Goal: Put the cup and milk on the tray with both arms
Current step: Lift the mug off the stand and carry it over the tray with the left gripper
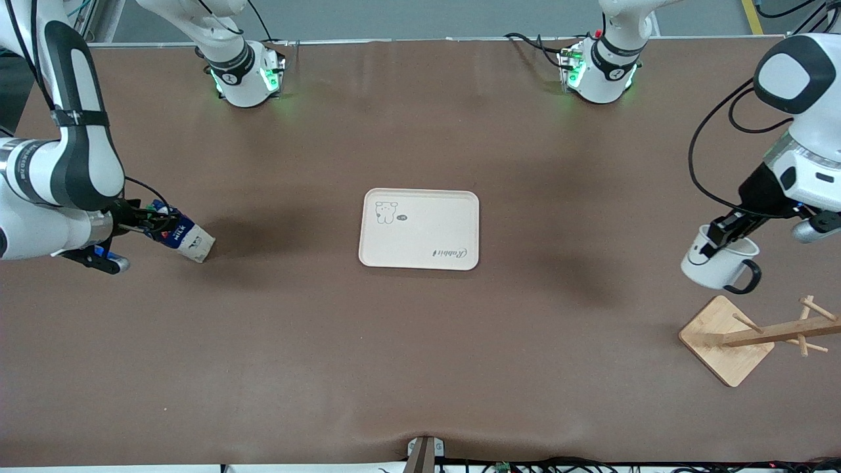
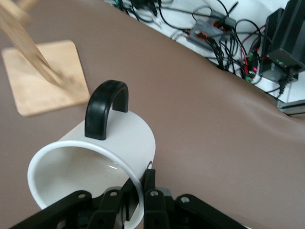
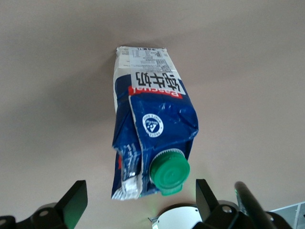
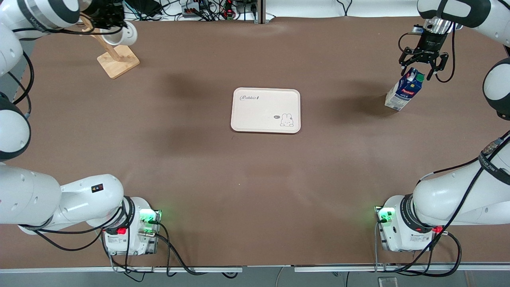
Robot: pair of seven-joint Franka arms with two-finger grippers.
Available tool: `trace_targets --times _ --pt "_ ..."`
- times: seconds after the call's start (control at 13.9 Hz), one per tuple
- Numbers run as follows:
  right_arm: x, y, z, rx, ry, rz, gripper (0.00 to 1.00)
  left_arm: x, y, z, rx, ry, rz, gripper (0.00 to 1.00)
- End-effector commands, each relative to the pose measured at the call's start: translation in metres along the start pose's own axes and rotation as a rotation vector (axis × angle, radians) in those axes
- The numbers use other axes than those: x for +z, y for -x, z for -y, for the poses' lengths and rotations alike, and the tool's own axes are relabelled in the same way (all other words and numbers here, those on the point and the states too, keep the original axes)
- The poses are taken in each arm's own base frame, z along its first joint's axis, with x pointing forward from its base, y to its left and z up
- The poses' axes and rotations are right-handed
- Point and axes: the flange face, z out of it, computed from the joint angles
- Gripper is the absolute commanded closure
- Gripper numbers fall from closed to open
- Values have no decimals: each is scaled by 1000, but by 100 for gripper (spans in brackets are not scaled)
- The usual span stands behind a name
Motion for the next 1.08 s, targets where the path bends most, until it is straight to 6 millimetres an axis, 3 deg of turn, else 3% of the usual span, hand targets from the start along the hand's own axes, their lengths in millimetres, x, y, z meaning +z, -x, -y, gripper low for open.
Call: trace_targets --times 0.0,0.36,0.5,0.57,0.65,0.72,0.79,0.93,1.0 --pt "4 5 -9 23 -19 -11 0 6 18 -35 -48 14 46 100" --pt "19 -1 -15 30 -22 -23 0 58 78 -107 -89 16 198 100" --pt "23 -4 -24 44 -29 -22 19 81 107 -142 -143 20 270 100" --pt "24 -6 -28 52 -37 -18 37 93 127 -162 -166 16 309 100" --pt "24 -5 -30 56 -42 -14 62 101 140 -180 -205 16 340 100" --pt "25 -5 -28 54 -42 -11 78 113 150 -194 -259 9 374 100" --pt "24 -4 -27 51 -39 -7 79 126 167 -212 -283 -5 408 100" --pt "18 0 -21 35 -33 0 97 154 201 -241 -304 -86 402 100" --pt "12 4 -14 21 -25 6 100 171 218 -254 -334 -125 398 100"
